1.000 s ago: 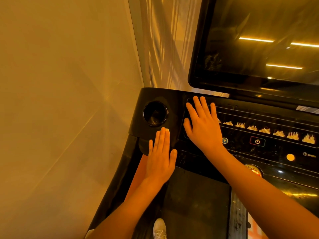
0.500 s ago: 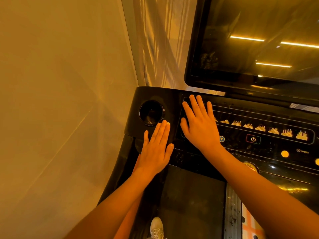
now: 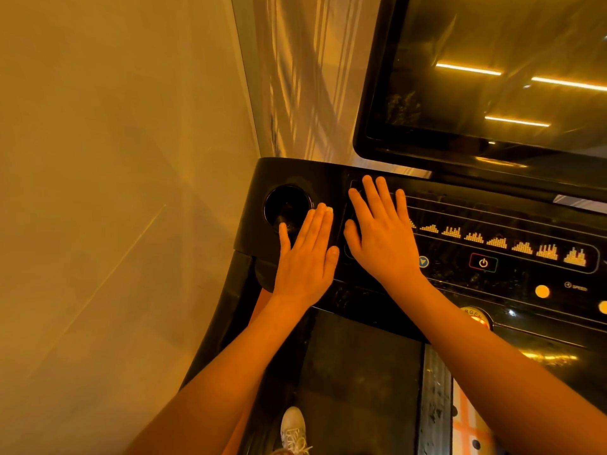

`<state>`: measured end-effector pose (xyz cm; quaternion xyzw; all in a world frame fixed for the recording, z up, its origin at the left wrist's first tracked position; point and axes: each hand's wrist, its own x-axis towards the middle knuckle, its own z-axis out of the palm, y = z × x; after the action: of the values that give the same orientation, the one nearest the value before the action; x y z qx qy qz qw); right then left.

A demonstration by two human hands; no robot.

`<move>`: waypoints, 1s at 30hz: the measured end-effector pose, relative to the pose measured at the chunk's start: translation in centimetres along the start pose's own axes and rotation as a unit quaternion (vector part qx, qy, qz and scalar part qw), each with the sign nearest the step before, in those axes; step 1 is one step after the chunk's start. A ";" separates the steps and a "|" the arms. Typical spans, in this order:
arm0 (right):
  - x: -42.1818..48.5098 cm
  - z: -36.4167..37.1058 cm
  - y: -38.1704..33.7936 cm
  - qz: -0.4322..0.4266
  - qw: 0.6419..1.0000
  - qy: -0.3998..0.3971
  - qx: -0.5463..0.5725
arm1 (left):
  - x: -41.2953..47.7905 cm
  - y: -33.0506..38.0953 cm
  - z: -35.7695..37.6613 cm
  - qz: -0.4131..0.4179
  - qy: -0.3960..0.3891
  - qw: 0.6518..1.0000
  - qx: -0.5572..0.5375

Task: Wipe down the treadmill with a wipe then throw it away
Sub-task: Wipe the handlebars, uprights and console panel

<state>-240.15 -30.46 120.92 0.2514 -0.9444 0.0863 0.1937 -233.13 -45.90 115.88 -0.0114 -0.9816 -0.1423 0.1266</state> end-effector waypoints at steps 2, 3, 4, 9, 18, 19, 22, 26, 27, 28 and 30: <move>0.0 -0.1 0.0 0.001 1.000 -0.001 -0.002 | -0.6 0.2 0.2 -0.006 -0.004 1.000 -0.016; 0.0 -0.1 0.0 0.002 1.000 0.000 -0.002 | -0.8 0.1 0.2 -0.005 -0.006 1.000 -0.022; 0.0 0.0 0.0 0.003 1.000 0.000 -0.002 | -0.8 0.1 0.2 -0.002 -0.006 1.000 -0.025; 0.0 0.1 -0.1 0.004 1.000 -0.003 -0.001 | 0.4 -0.1 -0.2 0.019 -0.010 0.999 -0.026; 0.0 0.2 0.0 0.003 1.000 0.003 0.003 | -0.3 -0.4 -0.3 0.027 -0.026 0.998 -0.044; 0.0 0.1 0.0 0.003 1.000 0.003 0.002 | -0.3 -0.3 -0.3 0.027 -0.026 0.998 -0.046; 0.0 0.1 0.0 0.001 1.000 0.001 0.002 | -1.3 0.0 -0.1 0.013 -0.031 0.998 -0.058; 0.0 0.1 0.1 0.000 1.000 -0.003 0.005 | -1.9 -0.1 0.2 0.010 -0.032 0.998 -0.060; 0.0 0.1 0.2 -0.001 1.000 -0.004 0.005 | -1.8 -0.1 0.1 0.011 -0.033 0.998 -0.059; 0.0 0.0 0.2 -0.002 1.000 -0.004 0.006 | -1.7 -0.1 0.1 0.013 -0.034 0.998 -0.059; 0.0 0.0 0.2 -0.002 1.000 -0.006 0.007 | -1.6 0.0 0.0 0.014 -0.037 0.997 -0.068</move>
<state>-240.29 -30.29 120.96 0.2553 -0.9443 0.0913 0.1863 -231.60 -45.89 115.52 -0.0388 -0.9735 -0.2061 0.0914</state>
